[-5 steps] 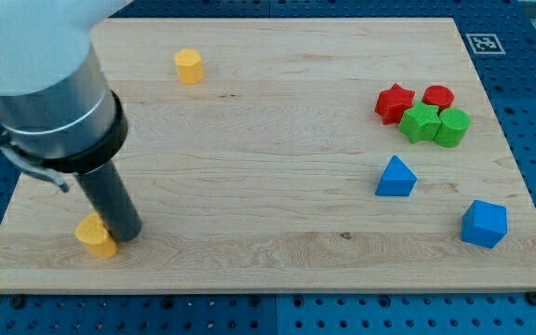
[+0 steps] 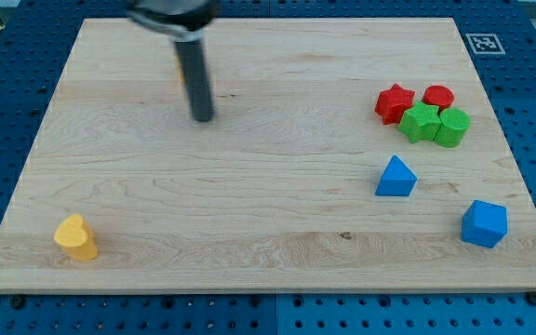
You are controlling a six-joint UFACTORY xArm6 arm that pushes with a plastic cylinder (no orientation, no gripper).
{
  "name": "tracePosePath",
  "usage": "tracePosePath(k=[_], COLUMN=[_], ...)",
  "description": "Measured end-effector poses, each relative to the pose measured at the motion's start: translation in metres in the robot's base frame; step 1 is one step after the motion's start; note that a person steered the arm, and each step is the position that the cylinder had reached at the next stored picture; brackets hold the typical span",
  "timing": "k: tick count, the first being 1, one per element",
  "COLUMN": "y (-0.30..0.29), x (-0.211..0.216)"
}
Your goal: Slightly move the yellow hexagon towards the left
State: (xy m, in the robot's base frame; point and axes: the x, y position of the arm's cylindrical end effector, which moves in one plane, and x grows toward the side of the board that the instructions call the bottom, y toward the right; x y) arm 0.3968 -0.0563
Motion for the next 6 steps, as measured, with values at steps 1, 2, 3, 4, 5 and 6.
tracePosePath(k=[1,2,3,4,5,6], y=[0.052,0.050,-0.009,-0.046,-0.046,-0.057], x=[-0.037,-0.095,-0.101,-0.103,-0.111,-0.116])
